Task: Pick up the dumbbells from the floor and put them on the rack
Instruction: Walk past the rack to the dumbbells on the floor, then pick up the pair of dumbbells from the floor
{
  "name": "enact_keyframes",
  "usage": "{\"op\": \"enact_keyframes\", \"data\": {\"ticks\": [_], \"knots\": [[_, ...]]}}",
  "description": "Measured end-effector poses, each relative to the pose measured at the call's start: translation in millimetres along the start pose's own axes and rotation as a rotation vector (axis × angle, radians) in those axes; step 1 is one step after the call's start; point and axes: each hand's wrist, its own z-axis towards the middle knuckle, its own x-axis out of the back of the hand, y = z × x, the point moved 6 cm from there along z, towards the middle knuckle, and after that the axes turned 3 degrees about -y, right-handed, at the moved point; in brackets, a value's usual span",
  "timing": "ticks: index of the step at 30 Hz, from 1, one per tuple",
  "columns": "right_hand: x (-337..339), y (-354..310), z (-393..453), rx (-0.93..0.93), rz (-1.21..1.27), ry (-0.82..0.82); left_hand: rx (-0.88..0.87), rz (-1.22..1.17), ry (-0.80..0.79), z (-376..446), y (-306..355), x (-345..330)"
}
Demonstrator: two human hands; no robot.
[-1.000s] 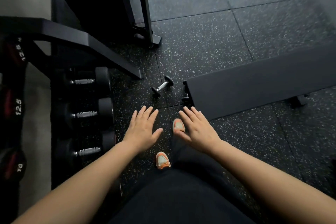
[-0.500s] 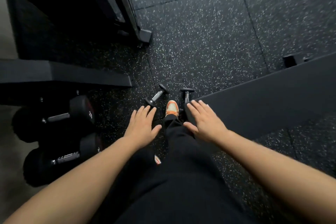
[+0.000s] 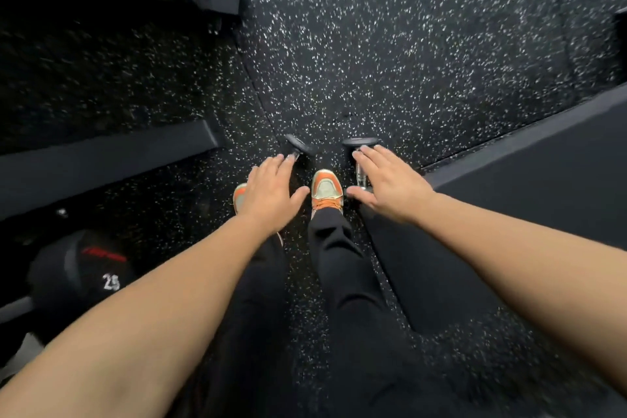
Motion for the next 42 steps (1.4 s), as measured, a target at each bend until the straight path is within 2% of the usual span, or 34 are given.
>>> {"op": "enact_keyframes", "data": {"ticks": [4, 7, 11, 16, 22, 28, 31, 34, 38, 42], "knots": [[-33, 24, 68, -0.038, 0.021, -0.041, 0.069, -0.108, 0.028, 67, -32, -37], [-70, 46, 116, -0.136, 0.118, -0.098, 0.086, -0.156, 0.002, 111, -53, -78], [-119, 76, 157, -0.339, 0.281, -0.15, 0.108, -0.198, -0.046, 152, -76, -130], [-178, 116, 184, -0.675, 0.497, -0.189, 0.236, -0.308, -0.09, 191, -105, -180], [-225, 151, 204, -0.871, 0.62, -0.165, 0.285, -0.415, -0.158, 218, -123, -221], [-256, 164, 214, -0.912, 0.799, -0.123, 0.338, -0.537, -0.147, 231, -133, -243], [-263, 167, 218, -0.937, 0.876, -0.065, 0.406, -0.576, -0.206, 235, -141, -253], [-265, 165, 224, -0.937, 0.877, -0.091, 0.436, -0.566, -0.27, 238, -145, -257], [-255, 155, 230, -0.863, 0.829, -0.175, 0.477, -0.582, -0.273, 236, -144, -252], [-225, 140, 228, -0.814, 0.925, -0.064, 0.56, -0.694, -0.206, 222, -141, -230]]}}
